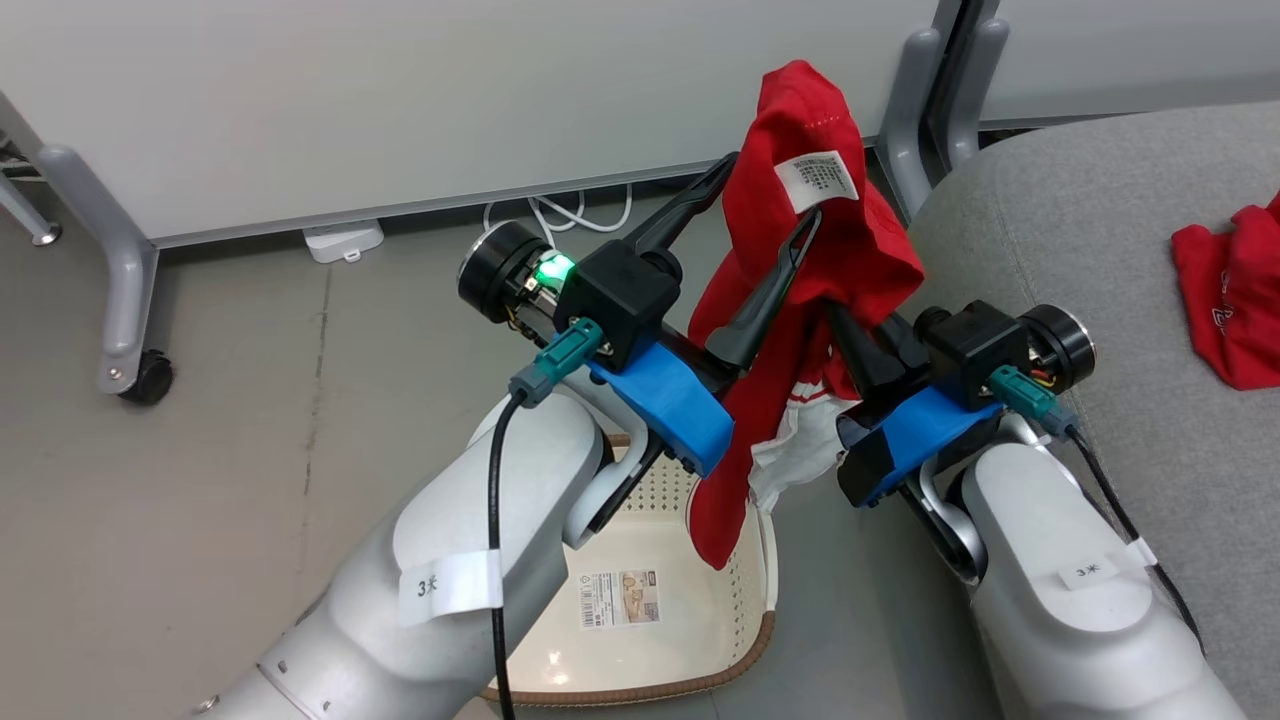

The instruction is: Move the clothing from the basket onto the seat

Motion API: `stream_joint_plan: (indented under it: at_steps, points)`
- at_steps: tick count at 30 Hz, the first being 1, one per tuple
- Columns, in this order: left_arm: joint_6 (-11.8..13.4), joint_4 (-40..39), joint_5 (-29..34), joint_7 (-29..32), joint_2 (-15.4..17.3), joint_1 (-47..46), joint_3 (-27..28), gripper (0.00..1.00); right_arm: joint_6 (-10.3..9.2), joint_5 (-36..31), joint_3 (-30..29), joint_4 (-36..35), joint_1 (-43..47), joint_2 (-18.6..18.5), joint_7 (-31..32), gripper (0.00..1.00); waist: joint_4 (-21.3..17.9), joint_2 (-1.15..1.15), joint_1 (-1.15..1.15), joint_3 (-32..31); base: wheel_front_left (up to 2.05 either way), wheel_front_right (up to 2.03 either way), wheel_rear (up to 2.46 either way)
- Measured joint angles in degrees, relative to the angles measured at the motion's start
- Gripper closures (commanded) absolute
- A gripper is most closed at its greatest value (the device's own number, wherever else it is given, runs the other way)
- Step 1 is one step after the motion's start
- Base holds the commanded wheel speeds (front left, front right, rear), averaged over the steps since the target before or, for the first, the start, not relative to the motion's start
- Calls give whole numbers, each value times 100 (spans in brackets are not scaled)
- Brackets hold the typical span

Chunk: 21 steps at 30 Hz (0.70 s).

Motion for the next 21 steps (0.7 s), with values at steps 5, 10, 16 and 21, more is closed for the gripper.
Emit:
stream_joint_plan:
  at_steps: [5, 10, 16, 21]
  points:
    - [32, -5, 0, 20, 83, 45, -29, 0, 0, 2, -256, -188, 68, -47, 1, 100, -180, 0, 0, 107, 0, 0, 0]
    - [32, -33, 9, 58, 205, 119, -96, 0, 0, 1, -654, -423, 153, -85, 1, 100, -431, 0, 0, 231, 0, 0, 0]
    - [25, -135, 77, 136, 307, 223, -275, 0, 0, -48, -1159, -714, 280, -82, 0, 100, -796, 0, 0, 416, 0, 0, 0]
    - [10, -238, 147, 215, 376, 278, -438, 0, 0, -88, -1597, -925, 418, -87, 0, 100, -1110, 0, 0, 589, 0, 0, 0]
